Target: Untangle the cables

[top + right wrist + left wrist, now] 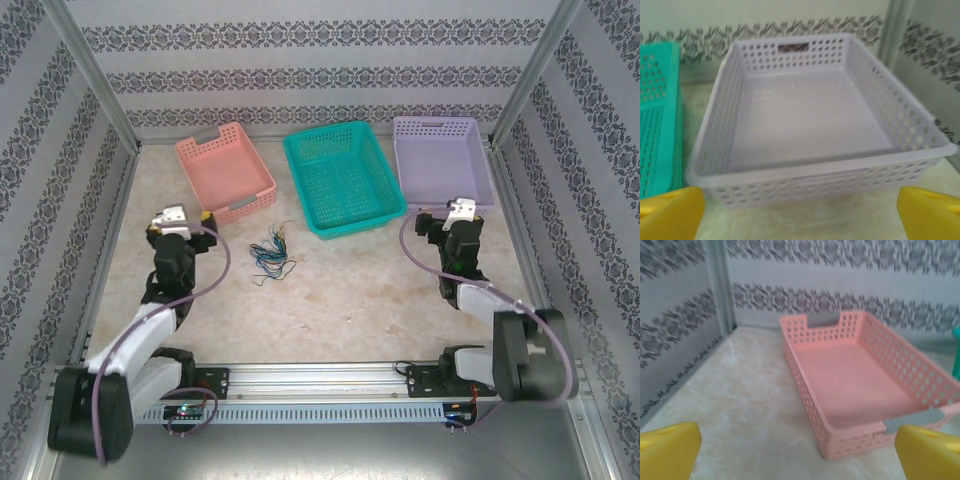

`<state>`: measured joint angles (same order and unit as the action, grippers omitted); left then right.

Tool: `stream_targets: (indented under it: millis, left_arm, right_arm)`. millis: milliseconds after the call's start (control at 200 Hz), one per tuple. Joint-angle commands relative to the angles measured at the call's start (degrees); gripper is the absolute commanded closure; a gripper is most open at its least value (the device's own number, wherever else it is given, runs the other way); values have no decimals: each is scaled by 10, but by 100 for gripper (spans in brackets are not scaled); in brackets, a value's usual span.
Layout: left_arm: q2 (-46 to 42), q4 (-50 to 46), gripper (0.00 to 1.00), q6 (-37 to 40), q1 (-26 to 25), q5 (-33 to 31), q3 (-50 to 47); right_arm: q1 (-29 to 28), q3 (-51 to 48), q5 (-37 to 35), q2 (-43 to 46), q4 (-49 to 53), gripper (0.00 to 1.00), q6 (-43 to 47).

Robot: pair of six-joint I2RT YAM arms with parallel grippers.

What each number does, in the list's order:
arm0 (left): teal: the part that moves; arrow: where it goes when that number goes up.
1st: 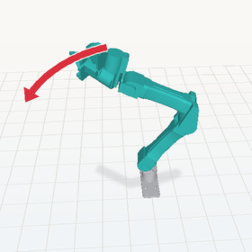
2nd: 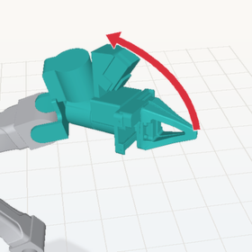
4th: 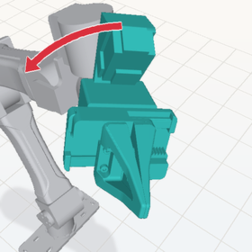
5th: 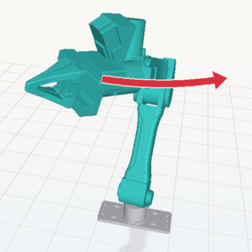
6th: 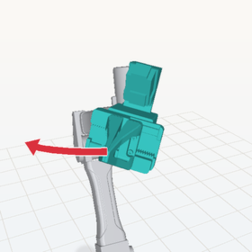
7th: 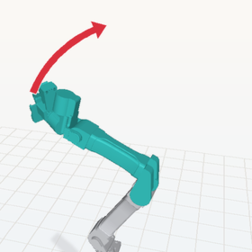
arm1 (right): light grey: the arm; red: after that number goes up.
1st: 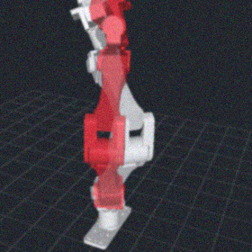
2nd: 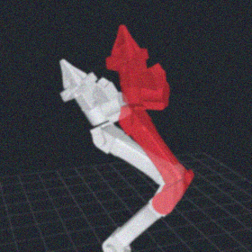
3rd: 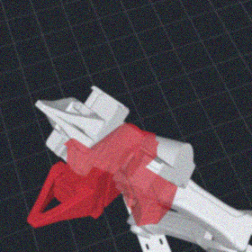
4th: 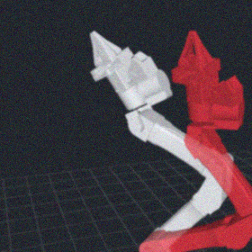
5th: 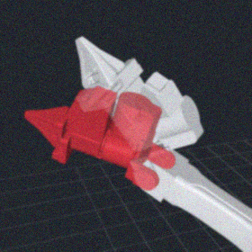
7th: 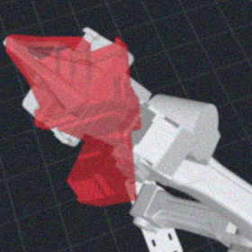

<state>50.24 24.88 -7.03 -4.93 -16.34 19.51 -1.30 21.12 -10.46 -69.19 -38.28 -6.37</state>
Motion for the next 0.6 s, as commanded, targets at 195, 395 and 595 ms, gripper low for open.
stream_targets:
  millis: [195,395,595]
  left_arm:
    - [-203,-342,0,-24,-6,5,27]
    - [-84,-552,0,-261,-12,10,278]
    - [91,-673,10,-404,-24,180,391]
  right_arm:
    - [-55,65,-99,167,247,2,-78]
    - [-41,328,41,165,620,2,-350]
    - [-142,377,90,86,716,30,-332]
